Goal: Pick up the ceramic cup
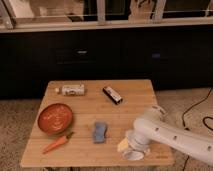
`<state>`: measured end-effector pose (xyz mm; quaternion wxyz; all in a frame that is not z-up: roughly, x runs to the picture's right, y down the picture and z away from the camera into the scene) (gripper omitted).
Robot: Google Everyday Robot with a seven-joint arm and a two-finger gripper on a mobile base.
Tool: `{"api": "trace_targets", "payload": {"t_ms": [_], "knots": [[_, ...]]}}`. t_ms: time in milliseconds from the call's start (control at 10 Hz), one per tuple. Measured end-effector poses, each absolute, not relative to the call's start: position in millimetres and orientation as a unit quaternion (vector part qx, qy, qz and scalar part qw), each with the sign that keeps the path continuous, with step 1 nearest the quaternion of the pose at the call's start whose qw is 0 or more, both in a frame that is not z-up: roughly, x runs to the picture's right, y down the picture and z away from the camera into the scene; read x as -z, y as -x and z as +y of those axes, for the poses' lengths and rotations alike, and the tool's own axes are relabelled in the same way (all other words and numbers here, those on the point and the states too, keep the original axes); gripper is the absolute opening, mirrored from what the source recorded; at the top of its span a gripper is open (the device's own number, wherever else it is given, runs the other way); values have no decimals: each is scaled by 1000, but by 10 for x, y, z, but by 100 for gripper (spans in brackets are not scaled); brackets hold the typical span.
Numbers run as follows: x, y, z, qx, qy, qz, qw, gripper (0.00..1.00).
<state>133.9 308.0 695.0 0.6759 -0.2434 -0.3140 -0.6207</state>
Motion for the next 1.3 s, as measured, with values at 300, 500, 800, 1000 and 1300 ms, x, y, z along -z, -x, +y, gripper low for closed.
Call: {"api": "trace_targets", "payload": {"t_ms": [300,500,800,1000,1300], "knots": [[-7062,-1353,3090,623,249,-316,670,80],[-7121,-1362,3091,625,254,-317,667,80],[-7198,-1394,3115,624,264,-315,664,80],[-7233,-1402,3128,625,269,-313,663,80],[-7307,-1405,3161,627,277,-307,660,80]]}}
